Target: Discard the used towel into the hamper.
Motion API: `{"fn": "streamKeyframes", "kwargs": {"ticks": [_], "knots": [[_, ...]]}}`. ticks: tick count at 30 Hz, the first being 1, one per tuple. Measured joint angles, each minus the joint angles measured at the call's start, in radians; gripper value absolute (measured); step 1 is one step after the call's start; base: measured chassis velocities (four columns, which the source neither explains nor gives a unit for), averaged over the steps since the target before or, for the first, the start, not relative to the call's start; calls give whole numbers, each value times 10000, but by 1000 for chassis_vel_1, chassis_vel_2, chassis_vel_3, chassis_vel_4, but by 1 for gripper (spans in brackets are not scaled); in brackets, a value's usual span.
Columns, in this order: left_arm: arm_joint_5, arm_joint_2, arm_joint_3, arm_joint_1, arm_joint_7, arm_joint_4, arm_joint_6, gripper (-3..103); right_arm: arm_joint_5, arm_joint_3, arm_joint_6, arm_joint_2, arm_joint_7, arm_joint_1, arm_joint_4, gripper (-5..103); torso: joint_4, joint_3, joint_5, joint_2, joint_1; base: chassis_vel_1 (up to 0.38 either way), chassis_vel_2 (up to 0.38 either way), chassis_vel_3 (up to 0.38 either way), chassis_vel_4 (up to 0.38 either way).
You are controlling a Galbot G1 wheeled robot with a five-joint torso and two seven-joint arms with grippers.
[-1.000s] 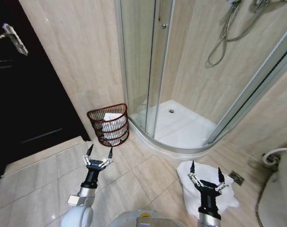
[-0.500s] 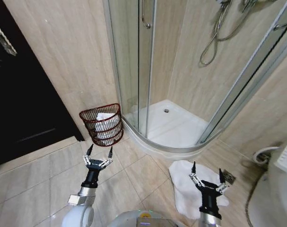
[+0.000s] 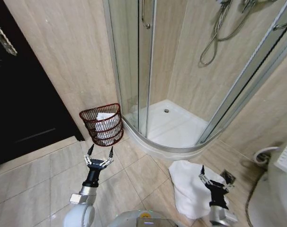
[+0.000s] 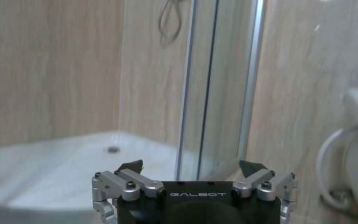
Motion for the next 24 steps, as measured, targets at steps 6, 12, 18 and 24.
{"fn": "streamKeyframes", "kwargs": {"ticks": [6, 12, 18, 24], "knots": [[-138, 105, -65, -34, -17, 91, -13, 100, 1173, 531, -889, -537, -1145, 187, -457, 100, 0, 0, 0, 0, 0, 0, 0, 0, 0], [-188, 198, -61, -155, -35, 287, -51, 100, 1523, 617, -2084, -787, -1907, 722, -1091, 100, 2, 0, -1, 0, 0, 0, 0, 0, 0], [-275, 252, -61, -252, -37, 291, -10, 100, 1543, 531, -2992, -836, -2547, 1232, -1916, 100, -1, 0, -3, 0, 0, 0, 0, 0, 0], [-353, 332, -63, -313, -37, 280, 22, 100, 1300, 380, -3943, -741, -2624, 1638, -2701, 100, 0, 0, -1, 0, 0, 0, 0, 0, 0]]}}
